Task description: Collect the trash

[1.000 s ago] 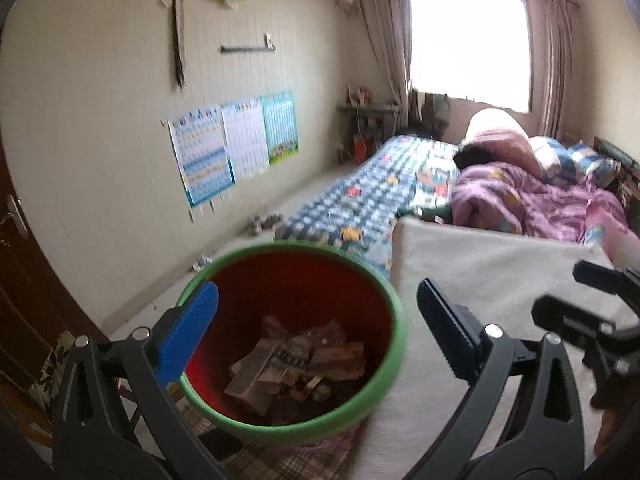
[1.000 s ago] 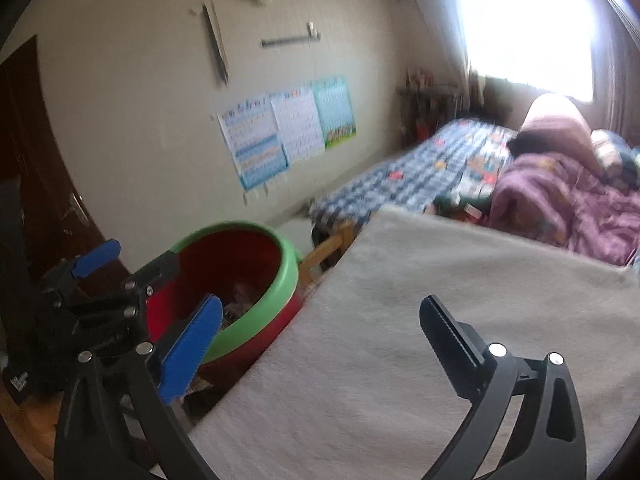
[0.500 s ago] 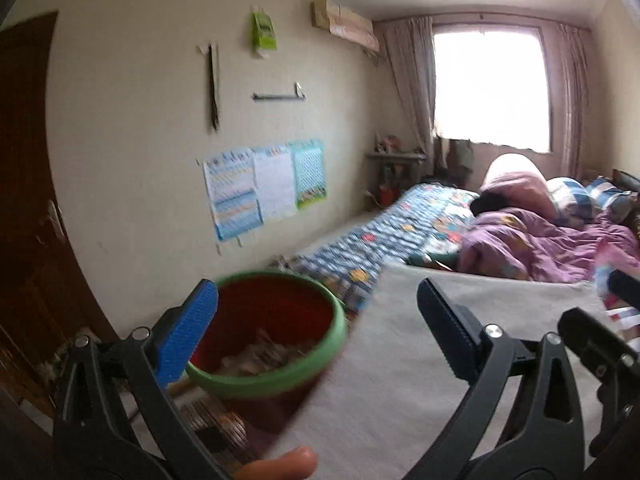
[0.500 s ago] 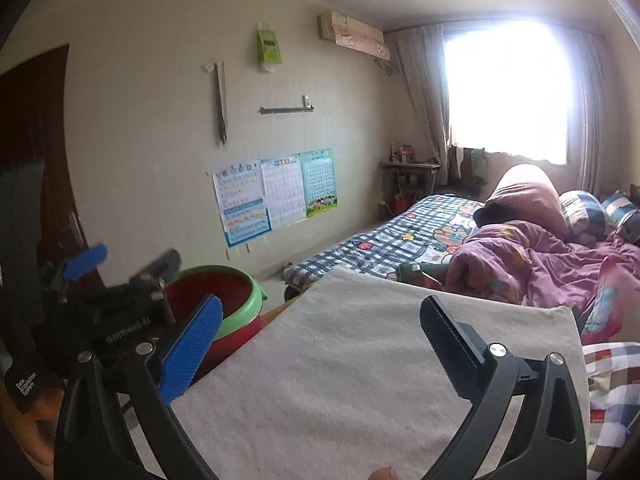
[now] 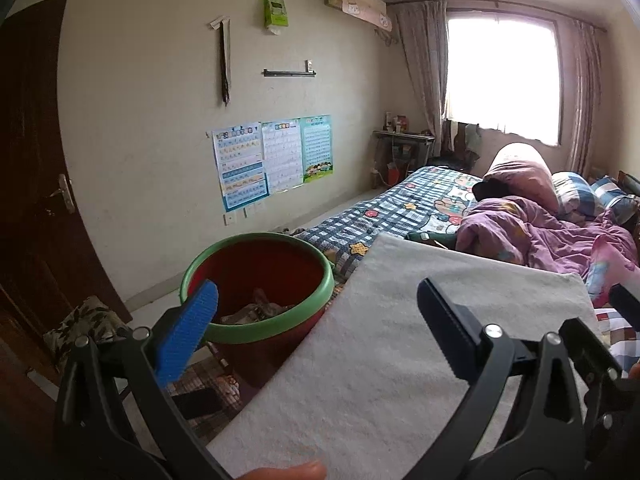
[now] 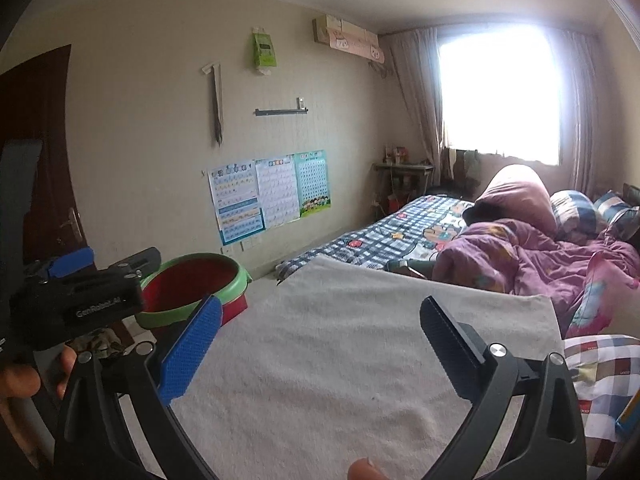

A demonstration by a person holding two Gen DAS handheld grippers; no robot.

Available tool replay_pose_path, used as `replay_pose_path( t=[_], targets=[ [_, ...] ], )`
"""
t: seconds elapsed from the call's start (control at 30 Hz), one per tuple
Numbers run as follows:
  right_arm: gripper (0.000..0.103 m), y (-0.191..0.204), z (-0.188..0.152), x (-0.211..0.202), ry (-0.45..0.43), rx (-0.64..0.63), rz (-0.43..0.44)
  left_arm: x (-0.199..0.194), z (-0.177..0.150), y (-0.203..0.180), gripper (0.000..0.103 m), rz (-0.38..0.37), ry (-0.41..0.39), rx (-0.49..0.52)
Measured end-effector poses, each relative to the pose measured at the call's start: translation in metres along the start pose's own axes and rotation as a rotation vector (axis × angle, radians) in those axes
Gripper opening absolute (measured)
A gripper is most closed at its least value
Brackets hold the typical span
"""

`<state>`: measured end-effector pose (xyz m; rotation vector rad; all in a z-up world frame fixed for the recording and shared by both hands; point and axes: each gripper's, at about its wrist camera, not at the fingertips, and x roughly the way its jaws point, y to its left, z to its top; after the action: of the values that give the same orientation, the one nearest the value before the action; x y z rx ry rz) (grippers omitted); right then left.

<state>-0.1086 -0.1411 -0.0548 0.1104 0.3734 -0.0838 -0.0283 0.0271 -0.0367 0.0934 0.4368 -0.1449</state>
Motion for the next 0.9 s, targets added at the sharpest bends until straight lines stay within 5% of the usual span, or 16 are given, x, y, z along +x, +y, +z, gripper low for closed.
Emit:
replay_pose_path(
  t=[0.9],
  targets=[
    [0.096,-0.025,-0.009,-0.004,0.028,0.030,-0.014,-0.005,0.001,-0.019,0.098,0.011,0.025,0.021]
  ],
)
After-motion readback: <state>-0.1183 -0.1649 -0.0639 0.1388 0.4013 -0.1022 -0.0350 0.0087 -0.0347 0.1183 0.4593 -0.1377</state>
